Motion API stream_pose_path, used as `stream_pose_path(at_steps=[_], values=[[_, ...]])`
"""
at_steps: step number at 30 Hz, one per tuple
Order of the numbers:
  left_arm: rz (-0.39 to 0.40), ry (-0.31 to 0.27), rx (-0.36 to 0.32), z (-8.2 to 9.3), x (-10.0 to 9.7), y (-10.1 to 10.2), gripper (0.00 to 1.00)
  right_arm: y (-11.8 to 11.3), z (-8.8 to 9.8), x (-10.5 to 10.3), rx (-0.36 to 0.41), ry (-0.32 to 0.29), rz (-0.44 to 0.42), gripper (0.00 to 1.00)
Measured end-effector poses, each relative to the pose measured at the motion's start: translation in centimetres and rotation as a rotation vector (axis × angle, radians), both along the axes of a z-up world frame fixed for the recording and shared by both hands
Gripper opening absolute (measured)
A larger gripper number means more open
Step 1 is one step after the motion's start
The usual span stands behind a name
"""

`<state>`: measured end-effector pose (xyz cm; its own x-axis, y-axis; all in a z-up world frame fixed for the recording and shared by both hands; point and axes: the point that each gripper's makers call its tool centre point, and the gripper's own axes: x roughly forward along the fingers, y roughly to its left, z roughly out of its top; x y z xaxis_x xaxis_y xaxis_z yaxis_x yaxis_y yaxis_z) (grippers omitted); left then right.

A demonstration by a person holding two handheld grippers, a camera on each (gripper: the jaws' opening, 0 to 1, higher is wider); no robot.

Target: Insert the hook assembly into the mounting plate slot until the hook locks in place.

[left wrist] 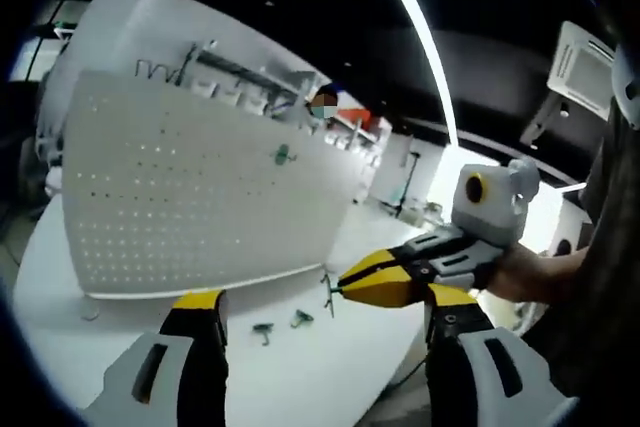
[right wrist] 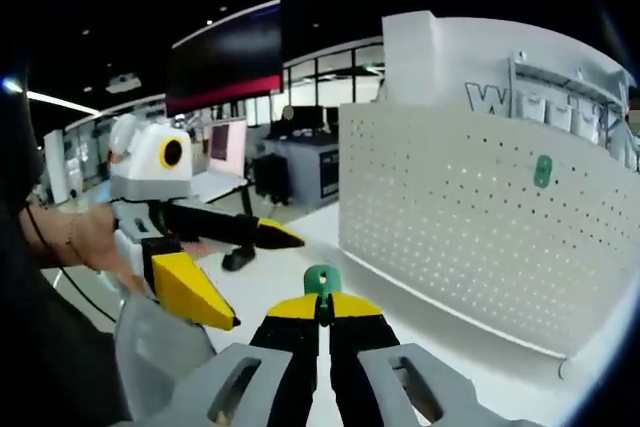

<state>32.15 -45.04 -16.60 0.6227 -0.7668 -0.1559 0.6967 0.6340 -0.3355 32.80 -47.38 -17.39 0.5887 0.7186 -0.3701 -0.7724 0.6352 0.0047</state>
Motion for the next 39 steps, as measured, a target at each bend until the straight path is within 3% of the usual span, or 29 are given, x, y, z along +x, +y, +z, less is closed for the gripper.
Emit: stream_pose_path(at_steps=[10, 28, 39], values=[[-0.033, -0.026, 0.010, 0.6, -0.9, -1.1, 1.00, -0.3, 0.2, 0.5, 0.016, 0.006, -0.023, 0.00], [-0.020, -0.070, 0.067, 1.1, -1.7, -1.2, 1.00, -0.4, 0.2, 1.1, 0.017, 0.005, -0.041, 0.00], [0.056, -0.105, 0.106, 1.3, -1.0, 0.5, 1.00, -2.5, 0.9, 3.8, 0.047, -0.024, -0.134, 0.00]])
